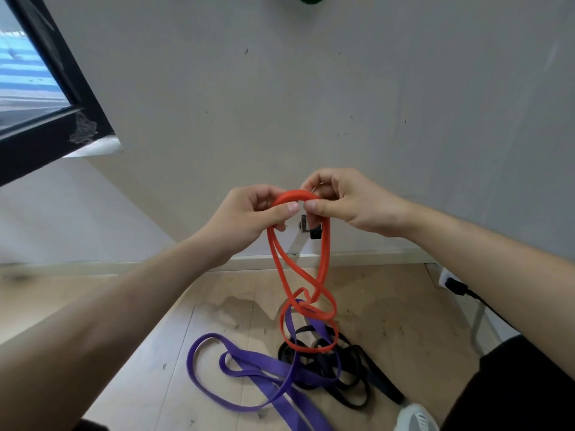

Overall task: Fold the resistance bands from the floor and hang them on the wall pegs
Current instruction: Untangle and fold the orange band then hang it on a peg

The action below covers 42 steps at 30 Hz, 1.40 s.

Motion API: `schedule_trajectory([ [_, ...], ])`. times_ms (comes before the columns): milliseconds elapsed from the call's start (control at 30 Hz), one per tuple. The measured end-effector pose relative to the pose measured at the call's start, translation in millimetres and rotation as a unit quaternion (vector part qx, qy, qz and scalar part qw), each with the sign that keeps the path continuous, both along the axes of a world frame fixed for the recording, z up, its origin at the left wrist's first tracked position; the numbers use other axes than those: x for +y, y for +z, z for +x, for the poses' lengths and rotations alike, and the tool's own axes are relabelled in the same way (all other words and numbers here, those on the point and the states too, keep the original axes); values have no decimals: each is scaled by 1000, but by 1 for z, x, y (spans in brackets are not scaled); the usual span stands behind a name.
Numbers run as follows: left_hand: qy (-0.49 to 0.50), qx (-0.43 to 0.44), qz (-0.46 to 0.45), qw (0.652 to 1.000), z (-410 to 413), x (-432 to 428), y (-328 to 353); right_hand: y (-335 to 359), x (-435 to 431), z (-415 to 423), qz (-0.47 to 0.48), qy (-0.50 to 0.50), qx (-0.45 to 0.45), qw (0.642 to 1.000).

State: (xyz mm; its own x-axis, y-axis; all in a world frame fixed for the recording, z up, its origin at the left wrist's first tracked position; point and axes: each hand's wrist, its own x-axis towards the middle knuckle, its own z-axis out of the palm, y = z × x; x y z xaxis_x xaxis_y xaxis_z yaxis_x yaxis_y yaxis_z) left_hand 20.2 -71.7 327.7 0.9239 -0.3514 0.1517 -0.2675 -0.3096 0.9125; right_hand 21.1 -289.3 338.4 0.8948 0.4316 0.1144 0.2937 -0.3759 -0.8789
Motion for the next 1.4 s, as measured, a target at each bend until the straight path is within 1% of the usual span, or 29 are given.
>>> schedule_trajectory([
  [233,17,-43,13,999,-3,0,2,-12,5,2,-29,31,40,998],
  [400,67,-72,-63,993,0,4,8,-33,4,6,-114,60,61,990],
  [500,102,-82,-106,986,4,13,12,-44,-4,14,-156,55,84,983],
  [567,120,-85,-117,982,6,20,13,-47,-9,19,-163,35,95,981],
  [667,139,-76,-117,980,11,30,10,-44,-14,22,-115,-7,110,987],
  [767,157,-48,-119,979,17,40,6,-36,-19,21,-58,-43,93,993],
  [900,128,20,-101,986,20,50,-1,-22,-27,21,2,-101,28,995],
  [1000,92,63,-49,993,17,51,-6,-6,-28,17,68,-112,-27,991],
  [1100,51,69,3,996,11,42,-4,13,-21,10,116,-111,-90,983],
  [1167,27,59,9,998,6,32,0,25,-14,3,144,-96,-118,978],
  [1267,-4,36,9,999,0,17,8,36,-7,-6,147,-68,-145,976],
  [1333,-18,19,-11,1000,-6,8,13,41,-5,-12,117,-47,-148,981],
  [1400,-24,8,-43,999,-11,-1,19,42,-5,-15,75,-24,-134,988],
])
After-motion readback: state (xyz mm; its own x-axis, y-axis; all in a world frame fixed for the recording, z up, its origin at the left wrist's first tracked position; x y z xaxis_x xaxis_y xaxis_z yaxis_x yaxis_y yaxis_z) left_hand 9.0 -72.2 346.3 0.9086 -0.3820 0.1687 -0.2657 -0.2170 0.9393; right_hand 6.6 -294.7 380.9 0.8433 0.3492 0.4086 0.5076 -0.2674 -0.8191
